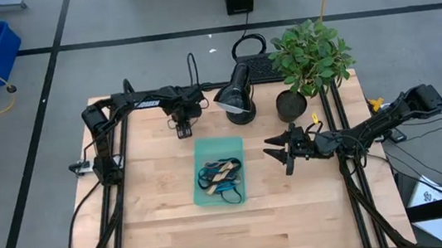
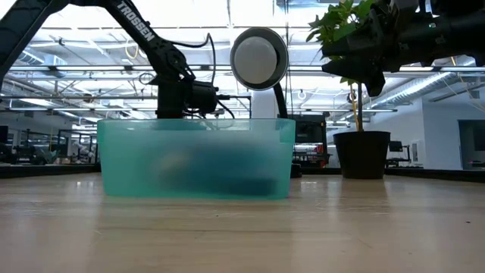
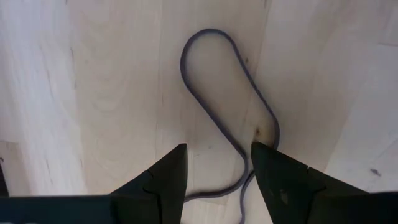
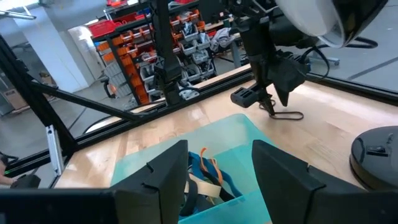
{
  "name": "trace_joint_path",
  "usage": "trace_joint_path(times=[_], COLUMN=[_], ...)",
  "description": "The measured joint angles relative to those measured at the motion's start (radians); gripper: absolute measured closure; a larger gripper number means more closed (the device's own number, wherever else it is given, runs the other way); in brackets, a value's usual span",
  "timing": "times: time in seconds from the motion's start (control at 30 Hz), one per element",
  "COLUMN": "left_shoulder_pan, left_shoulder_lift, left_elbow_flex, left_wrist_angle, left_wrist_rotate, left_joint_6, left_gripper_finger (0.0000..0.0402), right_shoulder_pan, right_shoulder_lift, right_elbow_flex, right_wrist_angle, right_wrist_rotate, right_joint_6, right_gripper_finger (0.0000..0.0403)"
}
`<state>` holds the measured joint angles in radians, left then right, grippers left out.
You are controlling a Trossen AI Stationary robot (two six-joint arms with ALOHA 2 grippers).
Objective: Pick and place rubber bands into bin
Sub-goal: Put the purple rubber band into the basket
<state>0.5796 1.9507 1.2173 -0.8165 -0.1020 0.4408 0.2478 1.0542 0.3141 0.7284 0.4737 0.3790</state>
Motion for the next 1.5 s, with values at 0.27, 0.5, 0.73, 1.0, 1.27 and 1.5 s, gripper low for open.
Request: trace_joint_path(times=[0.27, 0.5, 0.73, 1.0, 1.27, 1.5], left_shoulder_pan=[-0.001, -0.002, -0.008, -0.011, -0.039, -0.081], left_shoulder_lift=[0.001, 0.002, -0.01, -0.139, -0.338, -0.554], left_elbow_flex=[-0.002, -0.003, -0.003, -0.006, -0.005, -0.005], left_wrist_angle=[0.003, 0.003, -0.006, -0.058, -0.138, -0.163], left_wrist_rotate=[0.024, 0.036, 0.03, 0.022, 0.028, 0.048], left_joint_6=[-0.004, -0.009, -0.024, -0.05, -0.099, -0.16], left_gripper_finger=[0.0297, 0.0391, 0.0397, 0.0398, 0.0399, 0.04], right_shoulder_pan=[0.0, 0.0, 0.002, 0.002, 0.002, 0.002], right_shoulder_lift=[0.0, 0.0, 0.0, 0.0, 0.0, 0.0], right_elbow_flex=[0.0, 0.0, 0.0, 0.0, 0.0, 0.0], right_wrist_angle=[0.0, 0.0, 0.0, -0.006, -0.015, -0.014], right_wrist_rotate=[0.001, -0.002, -0.002, -0.003, -0.003, -0.007], right_joint_6=[0.001, 0.002, 0.002, 0.0, -0.006, -0.02], right_gripper_finger=[0.023, 0.0229, 0.0229, 0.0231, 0.0227, 0.0231])
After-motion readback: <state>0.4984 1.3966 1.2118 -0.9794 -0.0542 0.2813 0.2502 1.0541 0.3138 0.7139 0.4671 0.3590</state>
